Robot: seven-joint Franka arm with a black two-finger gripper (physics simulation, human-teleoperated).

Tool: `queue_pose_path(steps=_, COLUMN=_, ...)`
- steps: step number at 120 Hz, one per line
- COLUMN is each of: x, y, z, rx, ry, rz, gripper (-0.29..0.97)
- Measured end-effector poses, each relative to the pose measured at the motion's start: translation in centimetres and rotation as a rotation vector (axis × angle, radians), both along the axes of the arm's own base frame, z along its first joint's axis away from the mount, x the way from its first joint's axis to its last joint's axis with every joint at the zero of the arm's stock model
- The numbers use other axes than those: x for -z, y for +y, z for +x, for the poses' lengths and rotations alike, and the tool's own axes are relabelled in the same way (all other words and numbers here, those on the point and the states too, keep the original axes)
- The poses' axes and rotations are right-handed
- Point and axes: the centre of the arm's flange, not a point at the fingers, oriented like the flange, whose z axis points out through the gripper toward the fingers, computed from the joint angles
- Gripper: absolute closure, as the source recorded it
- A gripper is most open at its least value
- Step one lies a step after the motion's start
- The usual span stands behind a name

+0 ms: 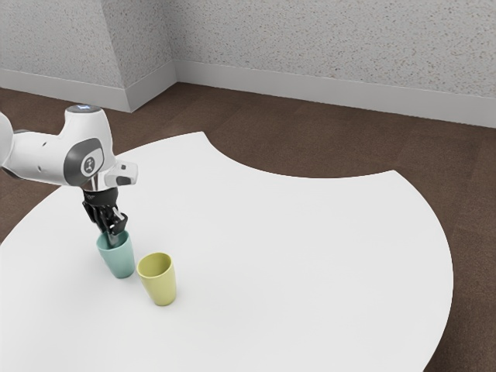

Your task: Place the left cup onto the right cup

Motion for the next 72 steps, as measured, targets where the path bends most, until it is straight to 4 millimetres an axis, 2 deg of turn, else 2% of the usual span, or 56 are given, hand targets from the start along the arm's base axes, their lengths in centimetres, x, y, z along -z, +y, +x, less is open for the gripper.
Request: queue_pose_path(steps=72, x=-0.15, y=-0.05, z=0.02, rx=0.0, ry=-0.003, rz=0.002, gripper=0.76)
